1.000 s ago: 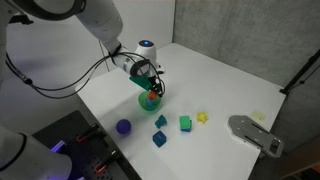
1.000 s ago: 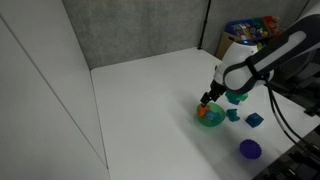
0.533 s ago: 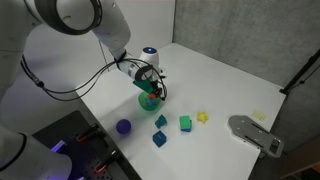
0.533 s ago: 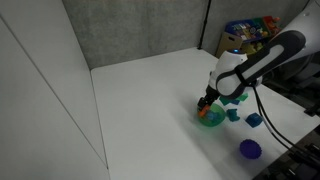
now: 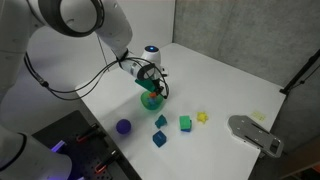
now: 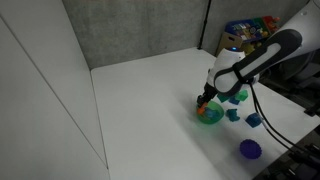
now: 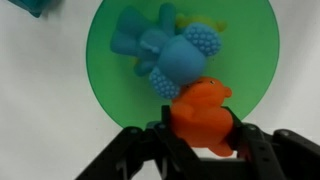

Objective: Remove the orange object from the bowl and put the blue object inside

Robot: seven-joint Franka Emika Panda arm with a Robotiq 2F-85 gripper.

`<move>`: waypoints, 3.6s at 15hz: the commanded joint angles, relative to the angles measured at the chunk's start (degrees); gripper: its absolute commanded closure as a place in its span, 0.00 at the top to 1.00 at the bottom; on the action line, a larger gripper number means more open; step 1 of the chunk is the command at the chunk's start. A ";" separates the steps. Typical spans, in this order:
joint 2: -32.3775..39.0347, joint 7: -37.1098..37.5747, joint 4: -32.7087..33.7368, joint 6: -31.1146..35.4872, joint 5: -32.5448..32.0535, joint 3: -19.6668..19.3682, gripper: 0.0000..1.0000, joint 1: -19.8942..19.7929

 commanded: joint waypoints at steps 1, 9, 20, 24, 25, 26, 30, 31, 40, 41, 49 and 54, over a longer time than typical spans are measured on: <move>-3.85 -1.36 0.00 -4.22 1.58 3.12 0.26 -3.48; -10.56 -0.91 -0.89 -5.60 1.28 0.00 0.24 -6.51; -15.75 -0.70 -5.53 -15.16 -4.50 -10.37 0.24 -9.12; -16.38 -0.68 -6.62 -17.13 -6.85 -11.90 0.81 -9.10; -16.50 -0.69 -6.79 -17.44 -7.09 -12.00 0.90 -9.10; -16.67 -0.70 -6.96 -17.72 -7.34 -12.05 0.99 -9.09; -18.28 -1.57 -8.00 -19.16 -7.07 -11.41 1.00 -9.29; -18.89 -2.07 -8.44 -19.88 -6.79 -11.07 1.00 -9.40; -26.40 -9.17 -17.77 -25.20 -3.25 -7.07 1.00 -9.89; -26.81 -10.29 -18.78 -25.57 -2.37 -6.64 1.00 -9.96; -24.95 -10.56 -20.08 -25.82 -1.84 -6.25 1.00 -8.91; -21.10 -10.31 -20.14 -24.81 -1.68 -5.31 1.00 -8.00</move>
